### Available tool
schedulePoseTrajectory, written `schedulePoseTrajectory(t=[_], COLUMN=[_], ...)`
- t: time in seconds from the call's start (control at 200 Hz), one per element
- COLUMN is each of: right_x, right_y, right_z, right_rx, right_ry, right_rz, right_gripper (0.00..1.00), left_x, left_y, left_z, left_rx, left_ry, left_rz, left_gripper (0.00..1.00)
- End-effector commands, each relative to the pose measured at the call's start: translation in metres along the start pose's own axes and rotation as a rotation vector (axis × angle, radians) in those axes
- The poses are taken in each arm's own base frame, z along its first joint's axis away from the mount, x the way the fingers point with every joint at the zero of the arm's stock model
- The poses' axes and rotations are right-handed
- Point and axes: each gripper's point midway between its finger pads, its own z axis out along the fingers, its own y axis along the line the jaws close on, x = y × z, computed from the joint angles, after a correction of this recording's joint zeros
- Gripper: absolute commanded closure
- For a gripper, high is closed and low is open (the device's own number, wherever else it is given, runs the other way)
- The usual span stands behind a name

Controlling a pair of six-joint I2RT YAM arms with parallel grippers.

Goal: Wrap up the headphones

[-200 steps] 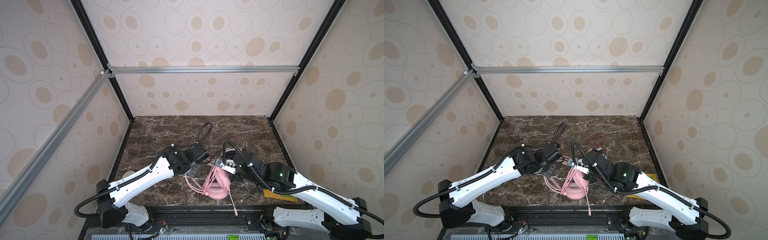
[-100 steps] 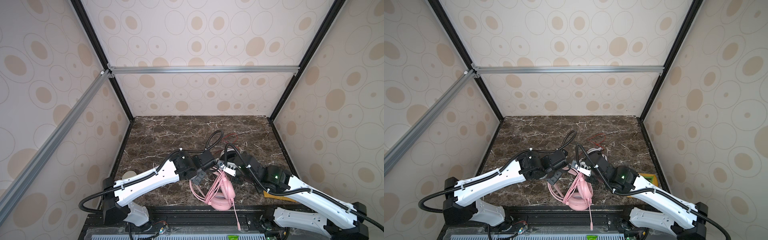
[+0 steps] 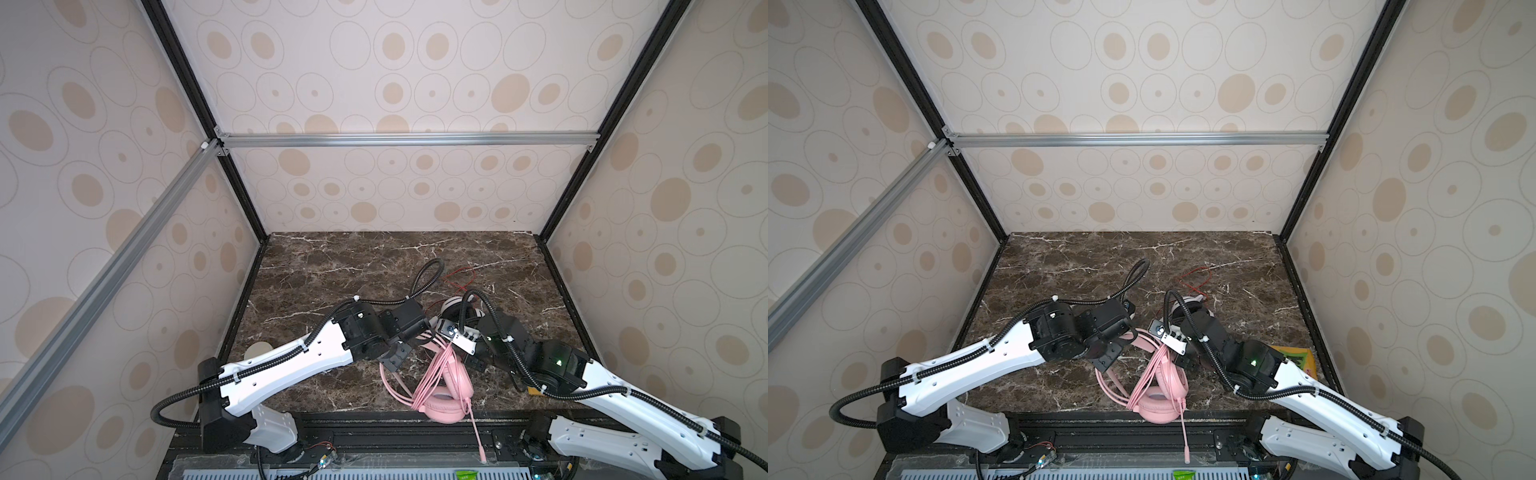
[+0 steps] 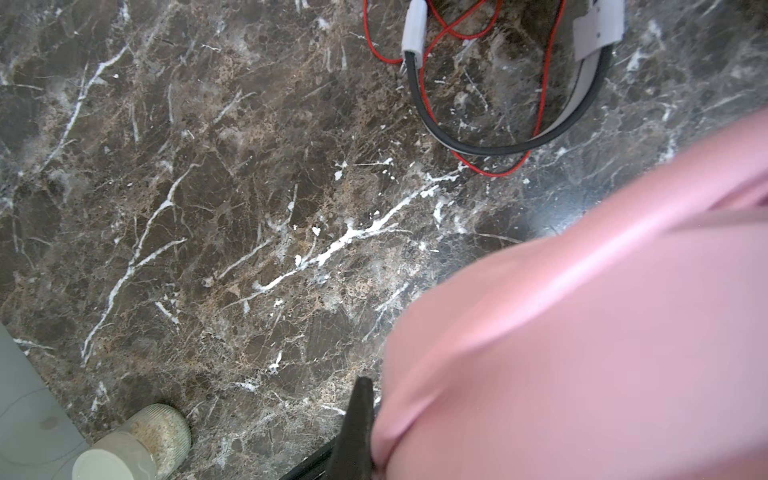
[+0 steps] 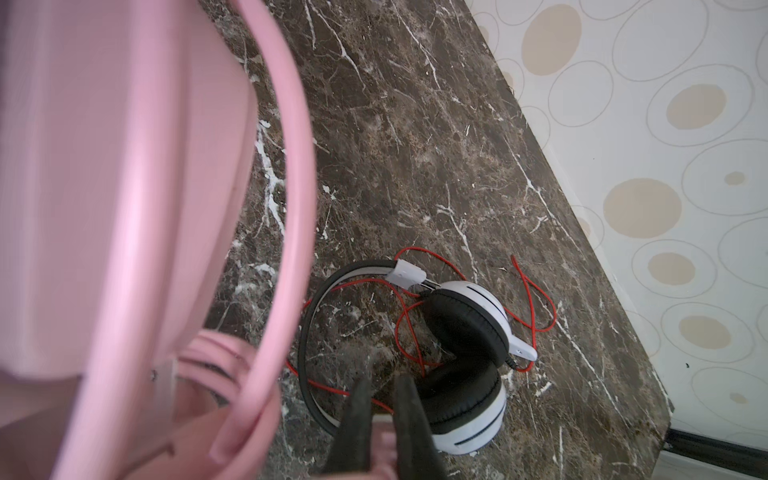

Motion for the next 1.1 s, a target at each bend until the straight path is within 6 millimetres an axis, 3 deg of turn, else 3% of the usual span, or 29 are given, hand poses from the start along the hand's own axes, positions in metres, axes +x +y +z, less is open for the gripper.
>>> schedulePoseTrajectory(t=[0.0, 0.16, 0.305, 0.415, 0.595, 0.74, 1.095], right_x=[0.006, 0.004, 0.004, 0.010, 0.028, 0.040, 0.059], right_y=[-0.002, 0.007, 0.012, 0.013, 0.018, 0.015, -0.014], right_z=[0.004, 0.006, 0.001, 0.000, 0.002, 0.006, 0.008], right_rx=[0.014, -0.024, -0.044, -0.048, -0.053, -0.022, 0.030], right_ry=[-0.006, -0.064, -0.115, -0.107, -0.049, -0.022, 0.014], right_rz=[0.049, 0.066, 0.058, 0.039, -0.021, -0.009, 0.277], right_gripper=[0.95, 0.93, 0.84, 0.83, 0.73, 0.50, 0.36], left_x=[-0.011, -0.009, -0.008, -0.008, -0.008, -0.008, -0.005], left_y=[-0.015, -0.020, -0.022, -0.022, -0.025, -0.026, -0.026], left_z=[-0.037, -0.040, -0.040, -0.040, -0.036, -0.036, -0.034], left_rx=[0.130, 0.162, 0.174, 0.175, 0.183, 0.187, 0.185], left_ry=[-0.079, -0.072, -0.064, -0.063, -0.051, -0.046, -0.028], left_rz=[0.034, 0.039, 0.042, 0.043, 0.045, 0.044, 0.034], left_gripper=[1.00, 1.00, 1.00, 1.00, 1.00, 1.00, 1.00])
